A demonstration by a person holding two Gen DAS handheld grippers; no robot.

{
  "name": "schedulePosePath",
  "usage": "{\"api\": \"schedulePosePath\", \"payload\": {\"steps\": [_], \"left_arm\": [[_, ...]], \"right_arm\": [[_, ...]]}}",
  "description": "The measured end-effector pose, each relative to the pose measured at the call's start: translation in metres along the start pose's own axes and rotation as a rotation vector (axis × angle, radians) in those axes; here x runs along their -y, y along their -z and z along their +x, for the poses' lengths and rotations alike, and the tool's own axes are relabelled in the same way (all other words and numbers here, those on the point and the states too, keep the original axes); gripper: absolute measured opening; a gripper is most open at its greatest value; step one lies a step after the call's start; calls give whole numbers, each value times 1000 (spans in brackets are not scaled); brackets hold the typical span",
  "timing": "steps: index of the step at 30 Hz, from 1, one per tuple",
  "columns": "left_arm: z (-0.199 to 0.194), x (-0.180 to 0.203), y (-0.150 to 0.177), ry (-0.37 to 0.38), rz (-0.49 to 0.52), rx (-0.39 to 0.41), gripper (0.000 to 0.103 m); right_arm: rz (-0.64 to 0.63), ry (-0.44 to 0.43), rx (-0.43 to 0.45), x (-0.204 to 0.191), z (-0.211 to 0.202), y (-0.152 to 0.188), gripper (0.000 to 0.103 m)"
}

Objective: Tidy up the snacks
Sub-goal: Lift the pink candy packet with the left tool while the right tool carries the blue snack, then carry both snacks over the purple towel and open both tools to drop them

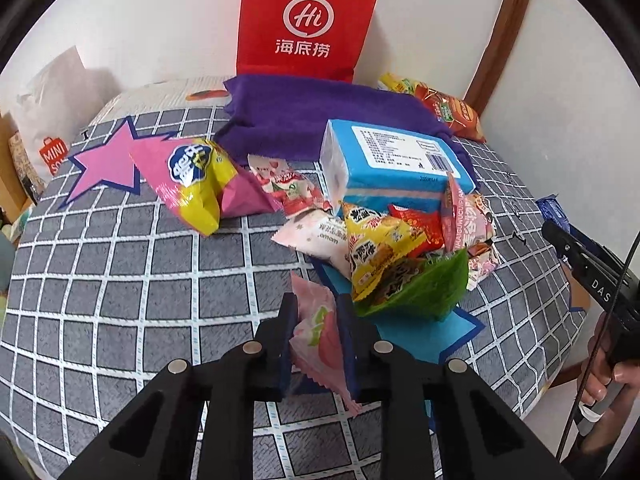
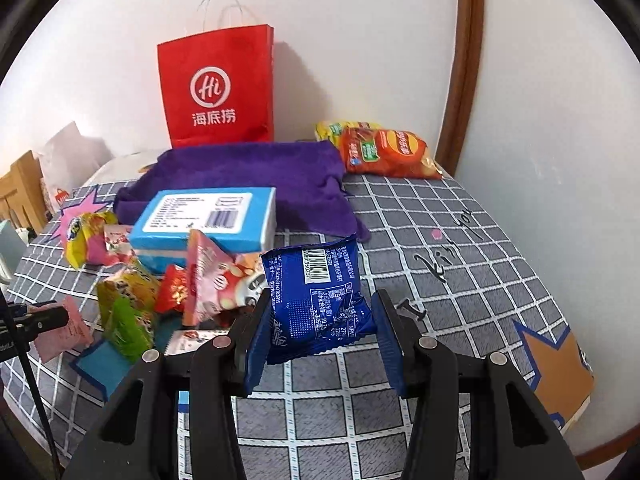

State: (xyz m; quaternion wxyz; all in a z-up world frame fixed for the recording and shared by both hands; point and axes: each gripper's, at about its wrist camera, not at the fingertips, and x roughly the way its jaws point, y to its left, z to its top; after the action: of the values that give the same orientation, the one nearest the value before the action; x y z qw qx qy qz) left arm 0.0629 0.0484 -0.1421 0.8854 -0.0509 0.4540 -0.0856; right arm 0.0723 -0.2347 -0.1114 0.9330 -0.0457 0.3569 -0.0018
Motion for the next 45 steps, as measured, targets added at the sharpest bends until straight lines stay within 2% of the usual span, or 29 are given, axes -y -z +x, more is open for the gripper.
{"api": "schedulePosePath", "payload": {"steps": [8, 16, 21, 29, 45], "left_arm": [[-6, -3, -12, 15, -17, 18, 19], [-19, 16, -42, 67, 3, 61, 19], [-18, 32, -65, 94, 23, 78, 19], [-9, 48, -105, 108, 41, 92, 19], [26, 54, -184, 59, 73, 101, 19]], "right_arm": [[-16, -18, -2, -8, 0, -4, 48], [-26, -47, 9, -14, -8, -18, 48], [-25, -99, 19, -19, -11, -33, 48], [-34, -148, 43, -31, -6, -69, 48], [-68, -188, 15, -49, 58, -152, 48]]}}
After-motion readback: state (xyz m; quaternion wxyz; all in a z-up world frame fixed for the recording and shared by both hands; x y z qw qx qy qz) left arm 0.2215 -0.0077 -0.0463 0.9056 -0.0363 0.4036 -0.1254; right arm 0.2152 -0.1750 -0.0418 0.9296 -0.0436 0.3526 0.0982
